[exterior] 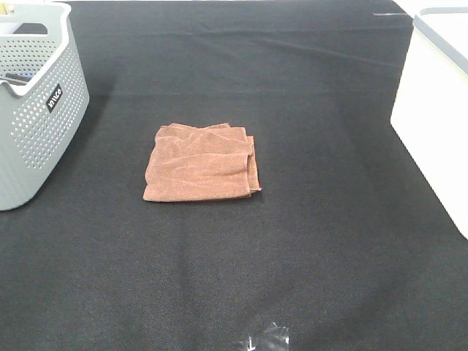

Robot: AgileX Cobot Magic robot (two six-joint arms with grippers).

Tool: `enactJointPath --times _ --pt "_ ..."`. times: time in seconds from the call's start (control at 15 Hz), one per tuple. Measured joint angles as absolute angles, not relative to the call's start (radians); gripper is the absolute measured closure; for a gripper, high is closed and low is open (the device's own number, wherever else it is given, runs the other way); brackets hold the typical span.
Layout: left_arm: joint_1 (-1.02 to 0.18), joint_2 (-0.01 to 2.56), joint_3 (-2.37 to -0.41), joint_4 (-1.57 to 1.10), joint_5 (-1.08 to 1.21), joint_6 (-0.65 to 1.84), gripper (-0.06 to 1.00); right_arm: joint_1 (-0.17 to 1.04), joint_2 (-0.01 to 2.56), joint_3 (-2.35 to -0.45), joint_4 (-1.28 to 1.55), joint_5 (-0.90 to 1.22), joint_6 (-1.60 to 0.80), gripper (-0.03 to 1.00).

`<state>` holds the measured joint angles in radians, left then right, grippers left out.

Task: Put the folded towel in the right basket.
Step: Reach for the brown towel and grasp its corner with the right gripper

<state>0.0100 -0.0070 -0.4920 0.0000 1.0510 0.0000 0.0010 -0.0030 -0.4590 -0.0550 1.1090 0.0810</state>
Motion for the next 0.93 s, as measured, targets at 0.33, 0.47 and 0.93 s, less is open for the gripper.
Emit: enactJointPath --times 0.33,0.47,0.93 --pt "0.01 -0.007 -0.492 0.0 1.051 0.0 -0.05 0.001 -0.003 -0.459 -0.055 1.109 0.081 0.0" --pt "0.01 -0.007 -0.492 0.0 1.051 0.0 -0.05 0.001 -0.003 -0.459 -0.055 1.109 0.081 0.0" --pt "0.01 -0.007 -0.492 0.0 1.051 0.0 -0.05 0.001 -0.003 -0.459 -0.055 1.109 0.081 0.0"
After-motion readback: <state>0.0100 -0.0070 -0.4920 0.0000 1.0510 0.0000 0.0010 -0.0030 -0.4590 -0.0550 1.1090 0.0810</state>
